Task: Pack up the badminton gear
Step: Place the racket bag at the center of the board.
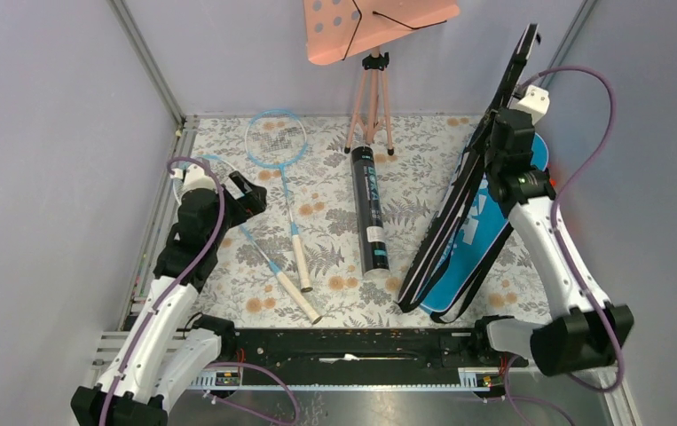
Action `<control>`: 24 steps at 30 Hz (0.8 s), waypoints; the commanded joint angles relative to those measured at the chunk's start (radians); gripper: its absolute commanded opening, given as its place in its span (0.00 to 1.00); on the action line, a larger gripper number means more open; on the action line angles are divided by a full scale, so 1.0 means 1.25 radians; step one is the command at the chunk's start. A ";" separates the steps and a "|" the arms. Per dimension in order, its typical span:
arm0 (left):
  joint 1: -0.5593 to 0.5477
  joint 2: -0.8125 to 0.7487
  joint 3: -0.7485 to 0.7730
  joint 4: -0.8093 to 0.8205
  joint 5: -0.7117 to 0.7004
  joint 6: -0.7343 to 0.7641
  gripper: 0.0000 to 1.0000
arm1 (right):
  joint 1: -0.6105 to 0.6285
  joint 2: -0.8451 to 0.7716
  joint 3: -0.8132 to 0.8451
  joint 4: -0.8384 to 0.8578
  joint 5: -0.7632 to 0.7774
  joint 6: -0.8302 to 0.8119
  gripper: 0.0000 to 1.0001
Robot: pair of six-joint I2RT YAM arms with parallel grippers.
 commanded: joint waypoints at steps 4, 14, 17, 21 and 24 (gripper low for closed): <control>0.002 0.052 -0.046 0.109 0.057 0.002 0.99 | -0.156 0.173 -0.062 0.420 -0.441 0.335 0.00; 0.002 0.168 -0.057 0.165 0.080 -0.003 0.99 | -0.227 0.533 0.004 0.587 -0.443 0.454 0.00; 0.002 0.192 -0.055 0.177 0.090 -0.002 0.99 | -0.243 0.613 0.057 0.563 -0.497 0.451 0.18; 0.002 0.216 -0.054 0.184 0.096 0.001 0.99 | -0.249 0.606 0.063 0.523 -0.465 0.393 0.62; 0.002 0.226 -0.061 0.197 0.116 0.000 0.99 | -0.250 0.548 0.082 0.389 -0.391 0.302 0.87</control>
